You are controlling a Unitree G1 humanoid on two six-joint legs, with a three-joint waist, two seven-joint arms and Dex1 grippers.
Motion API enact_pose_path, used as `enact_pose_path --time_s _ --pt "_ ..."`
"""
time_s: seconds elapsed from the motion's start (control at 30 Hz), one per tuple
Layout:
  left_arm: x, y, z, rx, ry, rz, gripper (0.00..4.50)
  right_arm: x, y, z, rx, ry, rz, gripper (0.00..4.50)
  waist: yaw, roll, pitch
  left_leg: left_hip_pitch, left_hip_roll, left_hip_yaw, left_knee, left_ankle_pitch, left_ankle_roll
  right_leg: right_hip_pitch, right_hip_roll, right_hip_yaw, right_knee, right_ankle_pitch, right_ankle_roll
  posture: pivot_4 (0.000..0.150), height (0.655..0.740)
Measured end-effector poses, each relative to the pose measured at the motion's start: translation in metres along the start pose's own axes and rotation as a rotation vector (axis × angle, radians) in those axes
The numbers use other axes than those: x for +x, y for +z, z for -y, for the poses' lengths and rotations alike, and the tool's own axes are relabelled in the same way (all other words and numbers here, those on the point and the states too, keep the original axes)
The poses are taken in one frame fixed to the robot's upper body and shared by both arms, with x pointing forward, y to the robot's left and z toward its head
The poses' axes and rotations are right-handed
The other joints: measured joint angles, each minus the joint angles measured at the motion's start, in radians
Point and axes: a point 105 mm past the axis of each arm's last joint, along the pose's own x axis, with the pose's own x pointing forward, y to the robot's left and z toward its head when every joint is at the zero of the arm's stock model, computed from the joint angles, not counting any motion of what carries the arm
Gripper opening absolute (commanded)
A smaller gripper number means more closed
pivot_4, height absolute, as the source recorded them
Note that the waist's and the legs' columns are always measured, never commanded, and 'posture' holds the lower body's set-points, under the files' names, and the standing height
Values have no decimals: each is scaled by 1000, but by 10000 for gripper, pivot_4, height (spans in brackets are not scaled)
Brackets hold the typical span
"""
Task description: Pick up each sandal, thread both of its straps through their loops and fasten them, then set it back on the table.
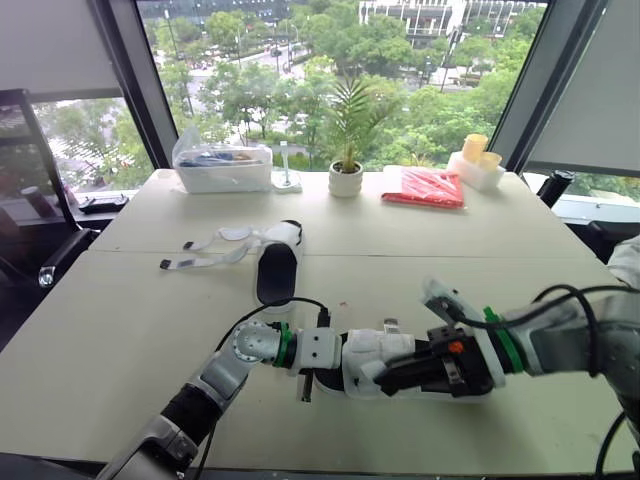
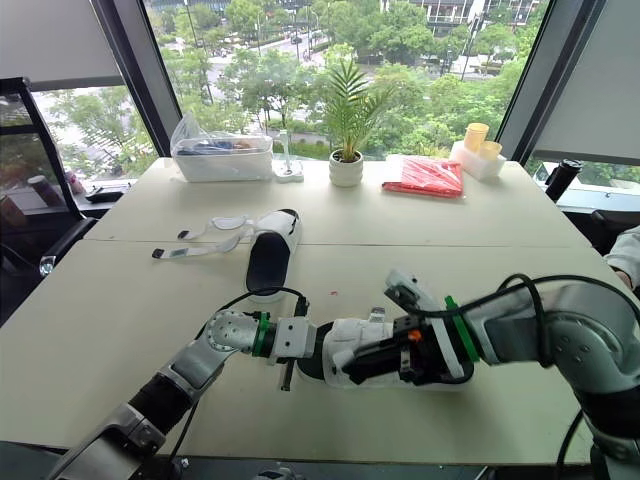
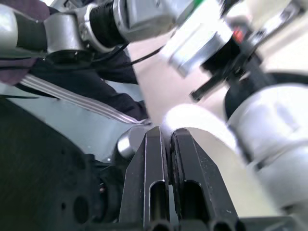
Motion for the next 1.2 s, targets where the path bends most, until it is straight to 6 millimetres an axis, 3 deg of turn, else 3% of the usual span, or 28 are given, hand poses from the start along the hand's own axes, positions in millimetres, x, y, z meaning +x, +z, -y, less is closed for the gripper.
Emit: enact_pose_path --time_s 0.13,0.43,0.8,1.2 --pt "1 0 -1 28 1 -2 0 12 13 29 3 -43 17 545 2 0 0 -1 0 0 1 0 1 0 0 0 0 0 0 1500 7400" --pt "1 -4 -4 72 18 -37 0 30 8 76 -47 -154 4 545 -2 -1 -1 2 0 0 3 0 1 1 0 -1 3 6 -3 1500 7400" --pt "-3 -8 -6 72 36 -62 0 33 7 85 -46 -178 23 545 -21 0 -2 3 0 0 0 0 0 3 0 0 3 7 -4 1500 7400" --pt "-3 -8 -6 77 35 -59 0 16 7 77 42 -228 43 545 -21 0 -2 3 0 0 0 0 0 2 0 0 4 9 -4 1500 7400"
